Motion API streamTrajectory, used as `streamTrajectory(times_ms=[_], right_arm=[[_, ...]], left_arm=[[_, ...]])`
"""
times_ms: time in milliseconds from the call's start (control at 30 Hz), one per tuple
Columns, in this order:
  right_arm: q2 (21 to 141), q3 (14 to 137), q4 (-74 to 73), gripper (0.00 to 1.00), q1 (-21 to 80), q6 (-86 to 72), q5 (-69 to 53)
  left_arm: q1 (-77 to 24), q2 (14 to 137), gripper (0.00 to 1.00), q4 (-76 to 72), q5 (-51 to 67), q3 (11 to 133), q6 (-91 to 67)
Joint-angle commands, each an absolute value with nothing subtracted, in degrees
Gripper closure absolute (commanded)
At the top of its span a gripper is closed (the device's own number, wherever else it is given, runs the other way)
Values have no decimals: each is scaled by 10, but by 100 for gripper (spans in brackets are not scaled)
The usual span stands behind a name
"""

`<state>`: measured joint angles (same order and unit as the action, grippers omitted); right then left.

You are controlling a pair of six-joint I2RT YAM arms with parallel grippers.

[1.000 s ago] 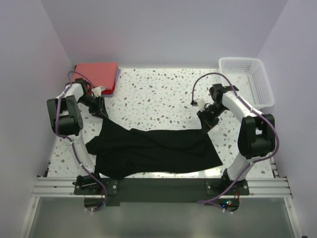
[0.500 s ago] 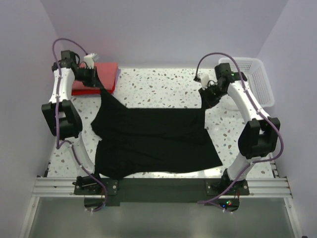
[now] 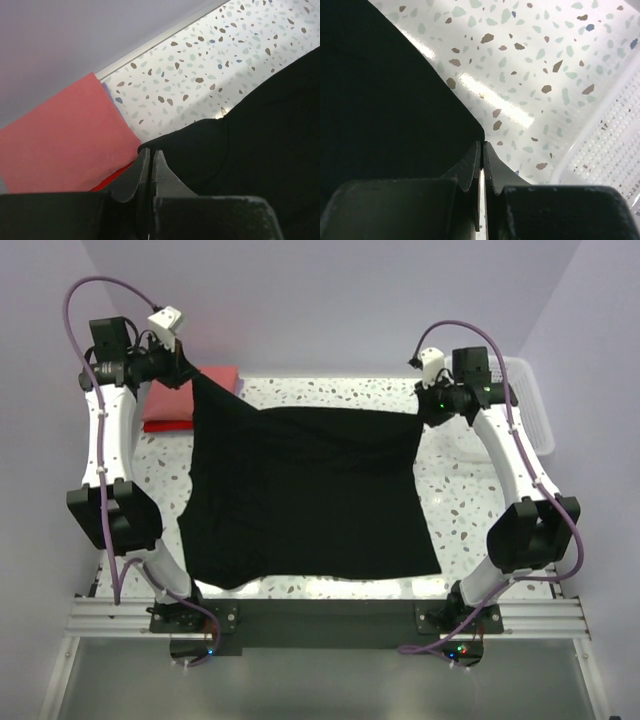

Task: Fold and stack the t-shirts
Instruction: Flatten the tshirt out

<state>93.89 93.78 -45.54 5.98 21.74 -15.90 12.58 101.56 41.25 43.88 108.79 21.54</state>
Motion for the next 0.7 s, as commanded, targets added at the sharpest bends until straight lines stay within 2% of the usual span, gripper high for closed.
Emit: streamTrajectory(times_ms=[0, 167, 400, 667], right_arm=[[894, 992, -398, 100, 59, 199, -136], [846, 1037, -343, 100, 59, 191, -120], [772, 1073, -266, 100, 59, 175, -91], [648, 1075, -220, 100, 59, 165, -80]], left_arm=[[127, 969, 100, 302, 418, 1109, 158], [127, 888, 100, 198, 374, 1113, 94], [127, 765, 100, 25, 340, 1046, 30], [127, 595, 100, -58, 213, 1001, 22]])
